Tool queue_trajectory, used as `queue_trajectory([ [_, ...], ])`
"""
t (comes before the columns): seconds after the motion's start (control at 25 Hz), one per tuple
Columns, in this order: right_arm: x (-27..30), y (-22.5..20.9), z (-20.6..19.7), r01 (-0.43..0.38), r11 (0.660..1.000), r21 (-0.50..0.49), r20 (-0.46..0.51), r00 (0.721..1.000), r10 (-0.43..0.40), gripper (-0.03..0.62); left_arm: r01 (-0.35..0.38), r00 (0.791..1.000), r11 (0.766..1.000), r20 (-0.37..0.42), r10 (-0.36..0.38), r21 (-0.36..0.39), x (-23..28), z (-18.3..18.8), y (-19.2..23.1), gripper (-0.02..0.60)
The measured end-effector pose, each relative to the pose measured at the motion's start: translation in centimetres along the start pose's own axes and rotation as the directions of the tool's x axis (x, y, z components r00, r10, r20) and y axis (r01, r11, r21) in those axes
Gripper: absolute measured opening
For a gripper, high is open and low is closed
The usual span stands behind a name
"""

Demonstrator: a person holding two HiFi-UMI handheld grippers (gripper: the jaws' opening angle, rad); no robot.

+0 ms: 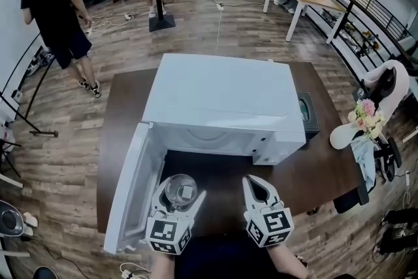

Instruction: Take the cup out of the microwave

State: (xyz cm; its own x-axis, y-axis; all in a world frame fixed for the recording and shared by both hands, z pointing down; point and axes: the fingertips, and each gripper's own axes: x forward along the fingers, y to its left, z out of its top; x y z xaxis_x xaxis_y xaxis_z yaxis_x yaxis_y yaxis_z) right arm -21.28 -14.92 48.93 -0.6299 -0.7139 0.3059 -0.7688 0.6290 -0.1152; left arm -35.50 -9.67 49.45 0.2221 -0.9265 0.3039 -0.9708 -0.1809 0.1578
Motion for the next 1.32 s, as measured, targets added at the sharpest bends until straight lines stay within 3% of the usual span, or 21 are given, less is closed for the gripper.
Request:
queue_trajectory([
  [1.32,-0.7,-0.3,-0.9,0.019,1.000,0.021,-0.025,1.000,-0.019,-0.008,0.013,1.000,1.000,-0.018,-0.013,-0.002,0.9,-0.9,-0.4,0.387],
])
